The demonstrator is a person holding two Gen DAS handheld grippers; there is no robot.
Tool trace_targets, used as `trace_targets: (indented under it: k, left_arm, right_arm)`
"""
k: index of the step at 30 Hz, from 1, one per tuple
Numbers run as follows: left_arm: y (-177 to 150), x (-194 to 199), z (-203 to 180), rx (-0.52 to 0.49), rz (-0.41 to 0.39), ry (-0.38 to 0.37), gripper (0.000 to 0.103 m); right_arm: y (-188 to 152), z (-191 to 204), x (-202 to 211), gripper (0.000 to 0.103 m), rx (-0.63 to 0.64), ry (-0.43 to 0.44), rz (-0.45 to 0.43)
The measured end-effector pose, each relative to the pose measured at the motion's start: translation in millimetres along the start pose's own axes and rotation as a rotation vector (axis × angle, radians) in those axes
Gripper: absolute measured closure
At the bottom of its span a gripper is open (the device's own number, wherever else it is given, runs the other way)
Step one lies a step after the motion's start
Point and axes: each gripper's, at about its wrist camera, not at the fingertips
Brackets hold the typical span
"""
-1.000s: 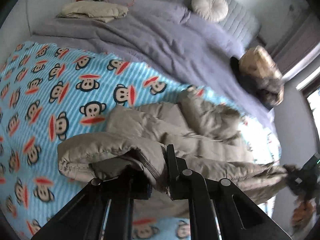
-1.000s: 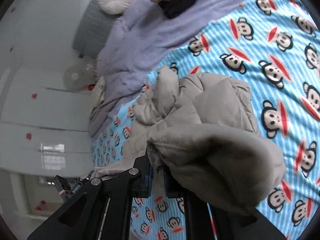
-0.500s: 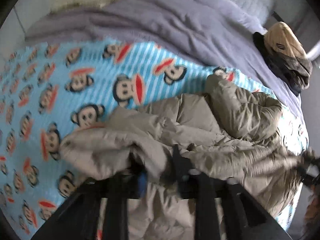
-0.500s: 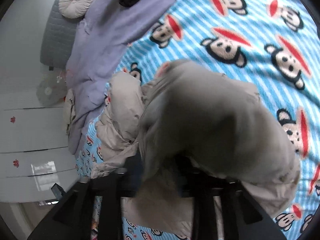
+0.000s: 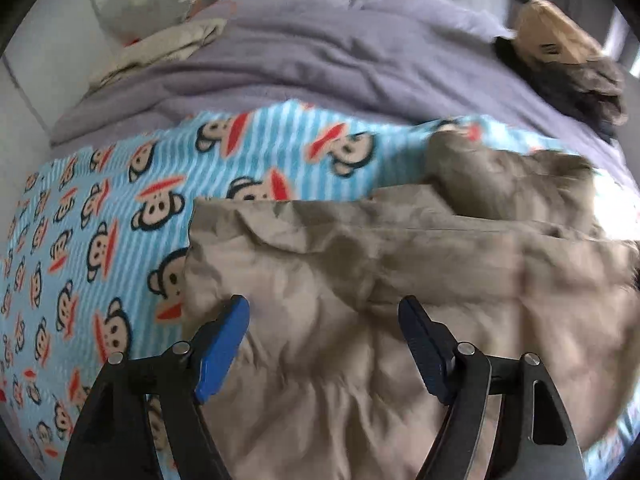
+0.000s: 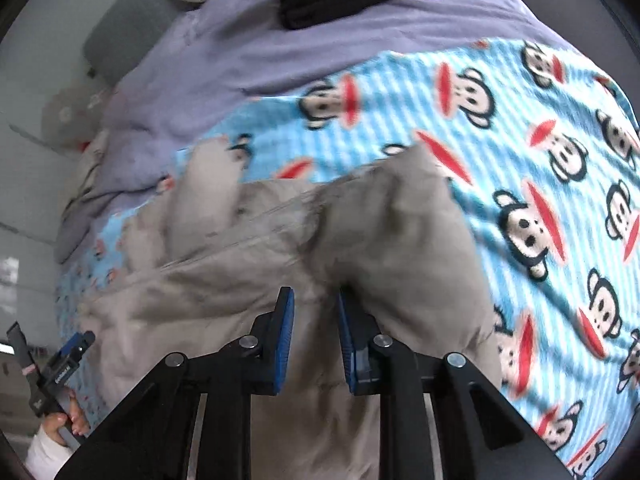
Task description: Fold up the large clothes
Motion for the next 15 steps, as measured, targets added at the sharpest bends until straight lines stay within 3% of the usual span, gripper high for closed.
trace_targets:
  k: [3, 7, 10, 14, 15]
  left_arm:
    - [17.7, -34.4, 5.0, 0.050, 0.014, 0.006, 0.024]
    - [32.3, -52.8, -3.6, 0.028, -0.003, 0.025, 0.024]
    - [40.6, -63.0, -8.4, 0.012, 0.007, 0.032, 0.022]
    - [47.2, -46.0, -7.8, 0.027, 0.031, 0.047, 0.022]
    - [43.6, -27.5, -7.8, 0.017, 0.003, 0.011, 0.023]
  right_arm:
    - [16.8, -18.9, -20.2, 0.090, -0.057, -0.002, -0.007]
    - [33.7, -30.7, -42.8, 0.096, -0.118, 0.011, -0.009]
    - [45.8, -35.6, -55.7, 0.100, -0.117, -0.033, -0.019]
    - [52.6, -31.3, -50.9, 0.100, -0.144, -0.071, 0.000]
    - [48.8, -23.5, -39.1, 0.098, -0.141, -0.086, -0.011]
Point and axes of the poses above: each gripper's, at about its wrist camera, not at the fingertips, and x roughly against the way its jaws point, z to its left, y to its top, and after that the axes turned 15 degrees about z, right-handed
